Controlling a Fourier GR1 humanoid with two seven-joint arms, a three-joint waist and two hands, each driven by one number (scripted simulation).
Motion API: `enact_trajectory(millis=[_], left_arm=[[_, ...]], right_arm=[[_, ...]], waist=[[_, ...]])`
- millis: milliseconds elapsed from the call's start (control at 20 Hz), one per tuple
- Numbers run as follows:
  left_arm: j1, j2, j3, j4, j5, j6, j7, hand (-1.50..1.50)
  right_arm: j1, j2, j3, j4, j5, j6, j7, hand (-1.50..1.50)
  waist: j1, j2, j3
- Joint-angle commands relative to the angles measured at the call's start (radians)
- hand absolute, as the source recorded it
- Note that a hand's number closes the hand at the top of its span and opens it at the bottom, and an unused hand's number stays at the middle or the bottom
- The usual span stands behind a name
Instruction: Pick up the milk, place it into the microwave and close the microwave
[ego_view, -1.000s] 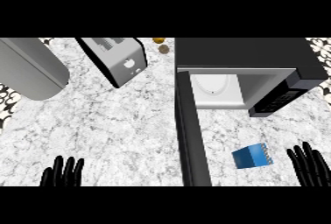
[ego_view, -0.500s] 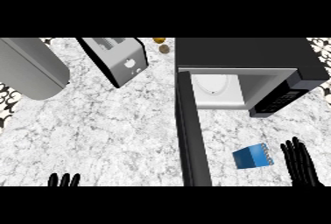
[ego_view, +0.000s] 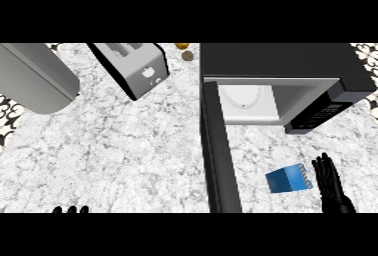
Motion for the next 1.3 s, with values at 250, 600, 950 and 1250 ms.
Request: enact_trajectory(millis=[250, 600, 950, 1250], left_arm=[[0.016, 0.032, -0.038, 0.054, 0.020, 0.017, -0.083, -1.50], [-0.007, 0.034, -0.045, 0.097, 0.044, 0.033, -0.110, -1.50], [0.055, 0.134, 0.011, 0.034, 0.126, 0.000, -0.137, -1.50], [-0.002, 0.107, -0.059, 0.033, 0.078, 0.067, -0.105, -1.50]], right_arm=[[-0.131, -0.055, -0.063, 0.273, 0.003, 0.004, -0.167, -1.50], [-0.206, -0.076, -0.071, 0.499, 0.036, -0.003, -0.332, -1.50], [-0.238, -0.076, -0.039, 0.532, 0.048, 0.014, -0.360, -1.50], [-0.302, -0.075, -0.050, 0.611, 0.028, 0.016, -0.373, -1.50]], waist=[[0.000, 0.000, 0.000], [-0.001, 0.000, 0.000], [0.000, 0.000, 0.000], [-0.002, 0.000, 0.000]])
